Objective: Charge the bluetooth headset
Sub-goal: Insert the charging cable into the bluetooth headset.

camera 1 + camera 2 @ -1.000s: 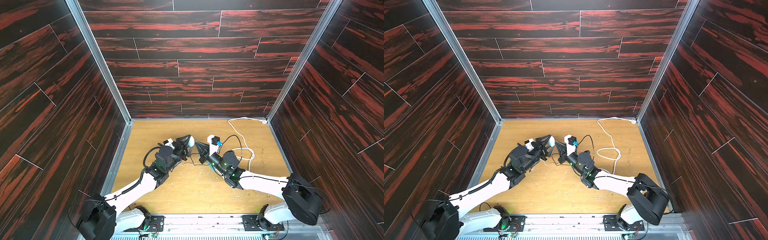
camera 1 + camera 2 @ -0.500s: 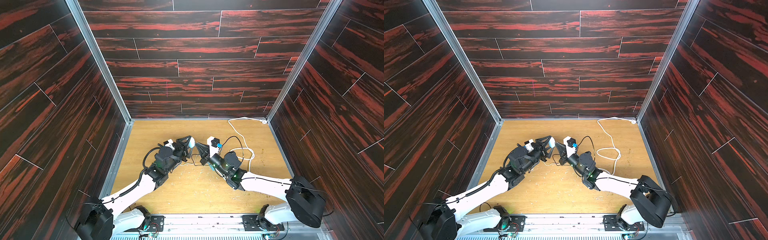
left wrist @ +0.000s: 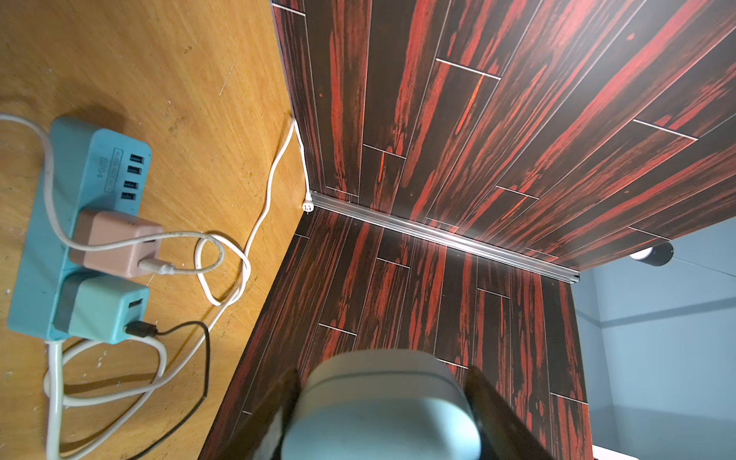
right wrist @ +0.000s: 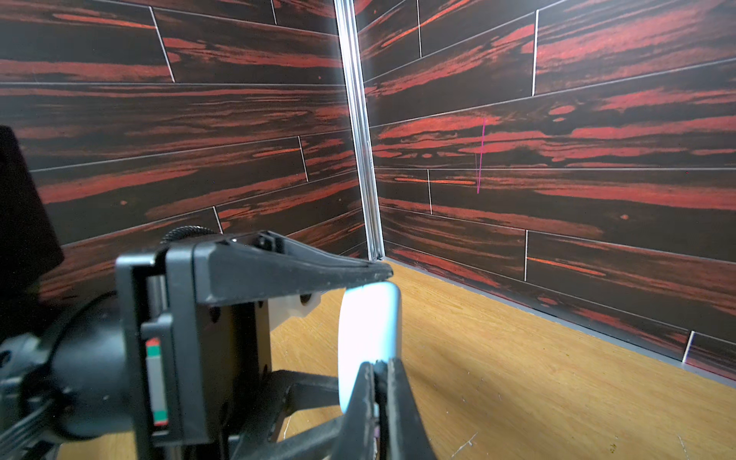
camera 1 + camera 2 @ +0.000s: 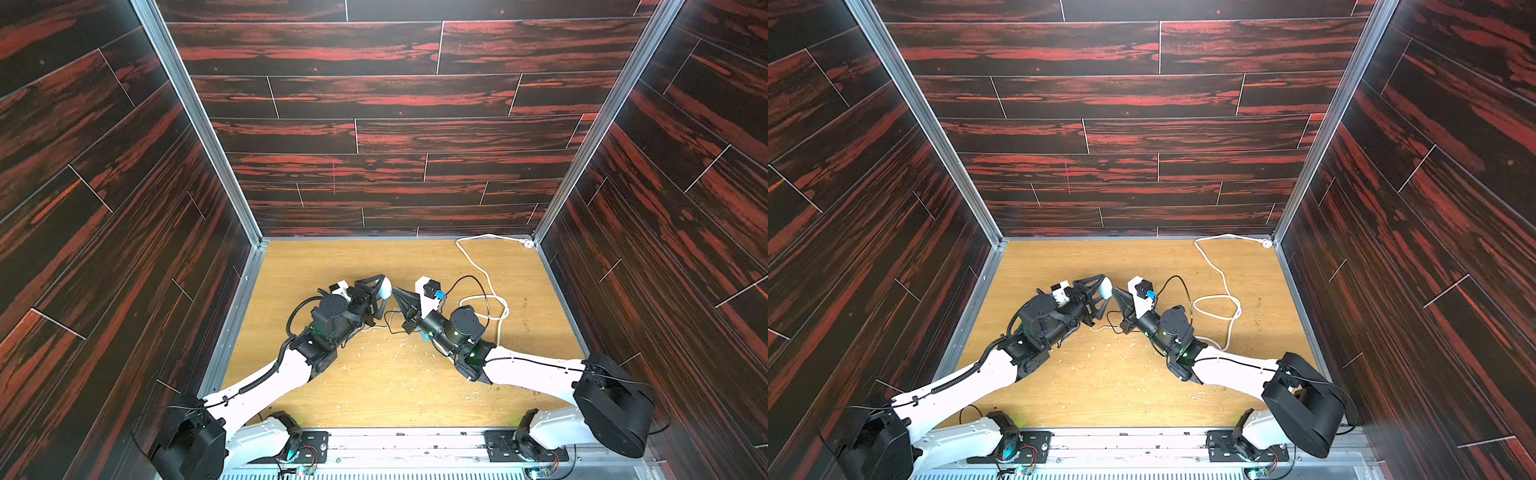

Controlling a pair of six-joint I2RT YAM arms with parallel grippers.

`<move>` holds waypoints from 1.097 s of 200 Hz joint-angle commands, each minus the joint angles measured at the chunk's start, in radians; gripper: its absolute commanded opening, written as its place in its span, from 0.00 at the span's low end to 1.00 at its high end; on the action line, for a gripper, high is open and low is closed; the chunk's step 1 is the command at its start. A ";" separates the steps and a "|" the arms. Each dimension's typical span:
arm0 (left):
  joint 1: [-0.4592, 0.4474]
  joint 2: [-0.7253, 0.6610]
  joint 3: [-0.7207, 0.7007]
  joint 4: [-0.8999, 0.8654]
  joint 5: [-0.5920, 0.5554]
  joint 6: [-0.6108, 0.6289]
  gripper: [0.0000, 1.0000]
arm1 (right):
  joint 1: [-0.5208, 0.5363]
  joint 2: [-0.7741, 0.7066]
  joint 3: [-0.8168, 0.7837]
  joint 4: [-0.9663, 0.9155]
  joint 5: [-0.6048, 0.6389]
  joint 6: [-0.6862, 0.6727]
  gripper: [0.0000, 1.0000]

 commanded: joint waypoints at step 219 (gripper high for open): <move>-0.006 -0.031 -0.018 0.029 0.003 0.005 0.13 | 0.005 0.028 0.016 0.020 0.009 0.042 0.01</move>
